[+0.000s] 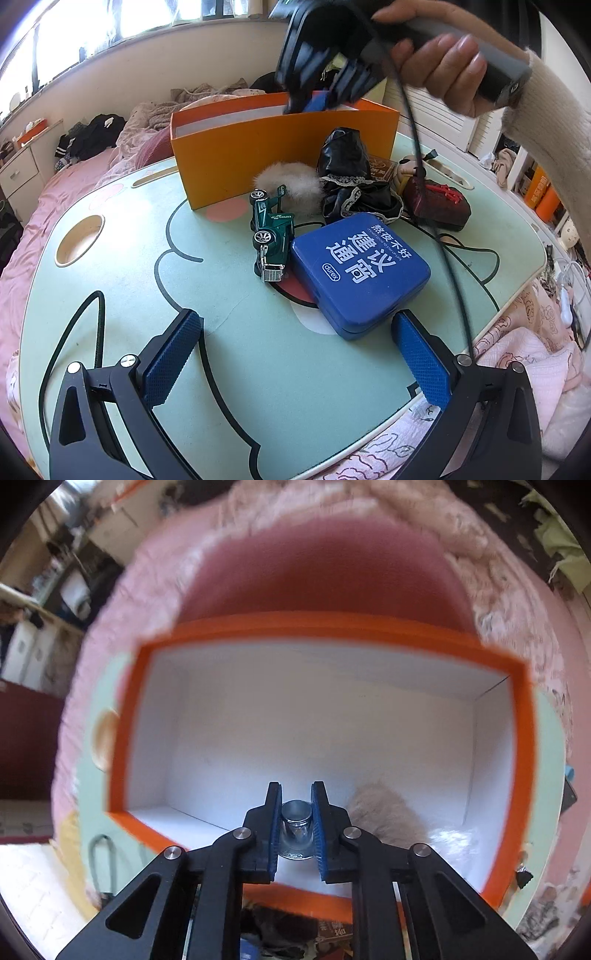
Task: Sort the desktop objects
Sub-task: 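Grasp the small silver metal piece in the box with the right gripper, then lift the silver piece out and set it beside the figurine keychain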
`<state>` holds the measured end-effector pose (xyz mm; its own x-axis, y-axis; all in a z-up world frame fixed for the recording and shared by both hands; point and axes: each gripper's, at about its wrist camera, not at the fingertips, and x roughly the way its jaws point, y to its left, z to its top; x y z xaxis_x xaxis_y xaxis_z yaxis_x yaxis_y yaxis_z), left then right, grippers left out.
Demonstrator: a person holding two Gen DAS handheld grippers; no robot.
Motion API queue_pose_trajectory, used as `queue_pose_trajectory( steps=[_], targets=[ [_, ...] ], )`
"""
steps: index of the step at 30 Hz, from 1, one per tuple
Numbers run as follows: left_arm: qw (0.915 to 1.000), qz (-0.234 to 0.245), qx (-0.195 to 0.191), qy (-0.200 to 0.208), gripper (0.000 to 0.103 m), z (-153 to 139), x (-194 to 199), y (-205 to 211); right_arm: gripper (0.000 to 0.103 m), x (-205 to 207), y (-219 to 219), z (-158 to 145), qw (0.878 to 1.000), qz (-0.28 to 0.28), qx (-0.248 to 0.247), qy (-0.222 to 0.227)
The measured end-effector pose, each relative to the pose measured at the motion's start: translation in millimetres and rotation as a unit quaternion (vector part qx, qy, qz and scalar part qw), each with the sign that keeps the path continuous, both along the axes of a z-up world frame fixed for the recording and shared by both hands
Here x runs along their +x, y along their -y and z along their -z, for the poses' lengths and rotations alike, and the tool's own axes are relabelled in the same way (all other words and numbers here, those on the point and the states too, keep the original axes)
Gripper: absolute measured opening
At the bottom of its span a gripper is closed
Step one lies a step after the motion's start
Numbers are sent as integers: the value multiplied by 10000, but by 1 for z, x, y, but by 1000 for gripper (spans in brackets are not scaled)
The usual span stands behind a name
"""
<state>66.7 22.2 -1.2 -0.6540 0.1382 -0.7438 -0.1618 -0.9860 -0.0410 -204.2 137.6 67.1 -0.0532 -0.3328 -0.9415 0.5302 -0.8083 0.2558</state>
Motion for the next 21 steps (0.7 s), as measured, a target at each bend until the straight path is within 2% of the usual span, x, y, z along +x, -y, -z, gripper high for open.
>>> queue_pose_trajectory(
  steps=[4,9,13,18,20,21],
  targets=[
    [10000,1,2,-2,103,0,0,0,15,11,-7,-30,9988,-20,-184,-445],
    [10000,0,4,-2,103,0,0,1,15,43,-21,-49,9950,-207,-545,-809],
    [10000,0,5,-4,103,0,-1,0,15,81,-34,-32,9924,-254,-669,-1005],
    [10000,2,6,-6,103,0,0,1,16,89,-59,-15,9875,132,-525,-1483],
    [10000,2,6,-7,103,0,-1,1,32,92,-69,-13,9846,231,-653,-1608],
    [10000,3,6,-7,103,0,0,1,44,94,-75,-13,9827,264,-790,-1656]
  ],
)
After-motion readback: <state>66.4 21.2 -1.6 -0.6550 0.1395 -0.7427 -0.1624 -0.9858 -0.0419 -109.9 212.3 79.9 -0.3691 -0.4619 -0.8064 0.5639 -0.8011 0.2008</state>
